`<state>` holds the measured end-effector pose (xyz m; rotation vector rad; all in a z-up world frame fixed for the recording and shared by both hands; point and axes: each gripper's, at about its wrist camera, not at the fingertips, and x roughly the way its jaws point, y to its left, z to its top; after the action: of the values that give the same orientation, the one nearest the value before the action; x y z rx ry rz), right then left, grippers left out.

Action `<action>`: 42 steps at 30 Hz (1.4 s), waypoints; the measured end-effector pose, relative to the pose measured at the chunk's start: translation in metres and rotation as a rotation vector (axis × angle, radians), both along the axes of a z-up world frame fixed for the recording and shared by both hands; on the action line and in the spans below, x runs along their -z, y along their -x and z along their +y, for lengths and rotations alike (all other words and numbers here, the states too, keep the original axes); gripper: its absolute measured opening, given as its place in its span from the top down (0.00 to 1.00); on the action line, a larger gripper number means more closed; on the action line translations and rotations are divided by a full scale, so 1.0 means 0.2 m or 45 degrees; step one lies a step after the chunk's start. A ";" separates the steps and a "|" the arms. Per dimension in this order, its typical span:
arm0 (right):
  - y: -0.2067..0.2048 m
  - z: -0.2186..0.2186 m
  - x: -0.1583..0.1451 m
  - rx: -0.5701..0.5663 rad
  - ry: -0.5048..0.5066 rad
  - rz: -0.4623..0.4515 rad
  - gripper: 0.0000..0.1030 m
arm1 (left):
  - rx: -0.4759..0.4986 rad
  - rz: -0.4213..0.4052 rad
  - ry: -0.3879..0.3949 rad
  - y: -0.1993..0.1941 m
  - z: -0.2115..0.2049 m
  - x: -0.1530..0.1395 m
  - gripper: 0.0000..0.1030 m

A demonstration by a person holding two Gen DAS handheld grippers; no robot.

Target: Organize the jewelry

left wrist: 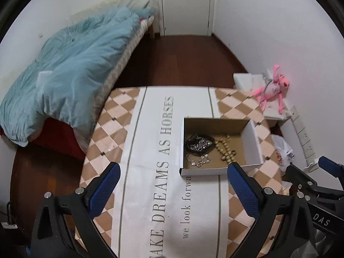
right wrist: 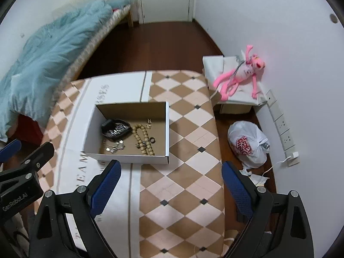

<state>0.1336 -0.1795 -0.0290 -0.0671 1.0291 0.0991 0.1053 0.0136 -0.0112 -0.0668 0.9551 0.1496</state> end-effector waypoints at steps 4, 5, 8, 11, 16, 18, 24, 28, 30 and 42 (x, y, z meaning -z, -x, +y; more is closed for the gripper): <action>0.13 -0.03 -0.17 0.011 -0.008 -0.082 0.07 | 0.023 -0.061 0.015 0.11 -0.02 -0.14 0.01; 0.17 -0.03 -0.22 0.016 -0.004 -0.110 0.07 | 0.029 -0.076 0.018 0.13 -0.02 -0.17 0.01; 0.26 -0.05 -0.34 0.029 0.004 -0.181 0.00 | 0.047 -0.114 0.019 0.21 -0.03 -0.25 0.01; 0.35 -0.06 -0.44 0.032 0.012 -0.232 0.00 | 0.059 -0.138 0.025 0.29 -0.04 -0.32 0.01; 0.47 -0.07 -0.55 0.028 0.009 -0.279 0.00 | 0.056 -0.171 0.027 0.38 -0.05 -0.39 0.01; 0.50 -0.08 -0.58 0.029 0.000 -0.286 0.00 | 0.054 -0.174 0.030 0.41 -0.04 -0.42 0.01; 0.52 -0.09 -0.62 0.026 0.001 -0.254 0.00 | 0.070 -0.116 0.029 0.41 -0.06 -0.43 0.01; 0.46 -0.08 -0.60 0.029 0.011 -0.212 0.00 | 0.081 -0.072 0.054 0.36 -0.07 -0.42 0.01; 0.42 -0.08 -0.59 0.036 0.014 -0.205 0.00 | 0.076 -0.062 0.062 0.34 -0.07 -0.42 0.01; 0.23 -0.08 -0.57 0.062 0.036 -0.174 0.00 | 0.011 -0.039 0.021 0.20 -0.03 -0.40 0.01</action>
<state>0.0882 -0.1959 0.0855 -0.0731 0.8951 0.0351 0.0660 0.0073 0.0686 -0.0803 0.9258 0.1324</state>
